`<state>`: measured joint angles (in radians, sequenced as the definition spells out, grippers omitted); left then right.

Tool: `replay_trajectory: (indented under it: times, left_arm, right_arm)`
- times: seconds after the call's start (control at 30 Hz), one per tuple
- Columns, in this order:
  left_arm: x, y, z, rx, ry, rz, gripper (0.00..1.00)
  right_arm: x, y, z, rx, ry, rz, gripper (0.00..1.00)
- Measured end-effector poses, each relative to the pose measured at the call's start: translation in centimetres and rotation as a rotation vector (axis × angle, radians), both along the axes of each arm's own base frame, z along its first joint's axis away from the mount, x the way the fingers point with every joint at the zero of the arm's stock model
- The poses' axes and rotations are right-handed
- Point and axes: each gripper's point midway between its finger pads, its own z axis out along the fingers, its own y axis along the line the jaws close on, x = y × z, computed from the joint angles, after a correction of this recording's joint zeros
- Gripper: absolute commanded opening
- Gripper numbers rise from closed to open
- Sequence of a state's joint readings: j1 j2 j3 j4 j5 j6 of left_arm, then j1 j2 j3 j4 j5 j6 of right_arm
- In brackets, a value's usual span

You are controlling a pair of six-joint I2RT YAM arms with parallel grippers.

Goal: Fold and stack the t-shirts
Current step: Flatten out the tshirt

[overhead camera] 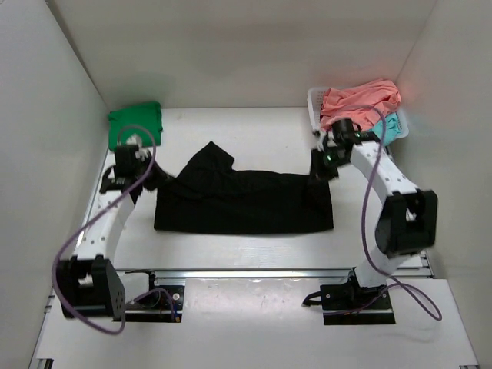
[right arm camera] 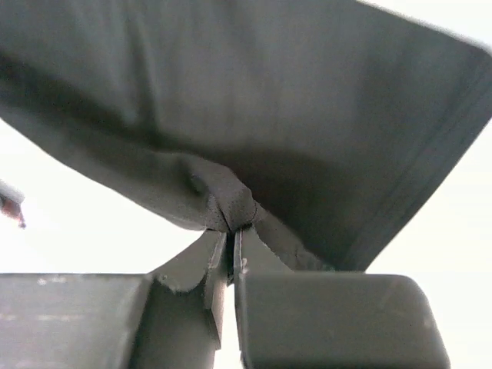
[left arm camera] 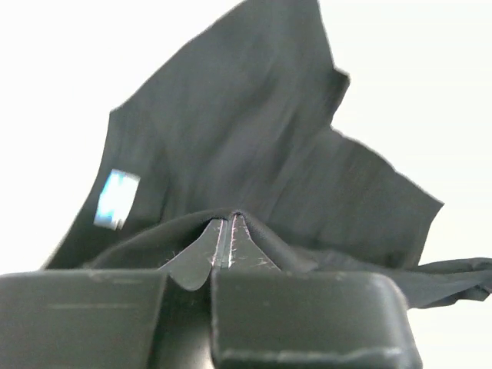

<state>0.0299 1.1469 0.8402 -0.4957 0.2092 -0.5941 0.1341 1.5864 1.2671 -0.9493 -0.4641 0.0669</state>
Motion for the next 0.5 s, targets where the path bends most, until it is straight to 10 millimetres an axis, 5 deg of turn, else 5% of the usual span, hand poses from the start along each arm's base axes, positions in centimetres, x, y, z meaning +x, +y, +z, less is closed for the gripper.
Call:
replay_trajectory:
  times: [0.17, 0.27, 0.33, 0.43, 0.5]
  left_arm:
    - [12.4, 1.8, 10.8, 0.098, -0.320, 0.034, 0.00]
    - [18.5, 2.7, 19.2, 0.117, -0.592, 0.061, 0.00]
    - [21.6, 3.0, 24.5, 0.126, -0.742, 0.058, 0.00]
    - [24.5, 3.0, 30.9, 0.161, -0.948, 0.034, 0.00]
    - [24.4, 2.6, 32.7, 0.186, -1.015, 0.004, 0.00]
  right_arm:
    - [14.4, 2.7, 5.5, -0.081, -0.364, 0.083, 0.00]
    - [23.4, 4.8, 13.5, -0.061, -0.683, 0.083, 0.00]
    - [27.4, 5.1, 19.3, -0.027, -0.897, 0.056, 0.00]
    - [29.3, 3.8, 26.0, 0.029, -1.137, 0.023, 0.00]
    - [28.7, 1.9, 27.4, 0.043, -1.197, 0.004, 0.00]
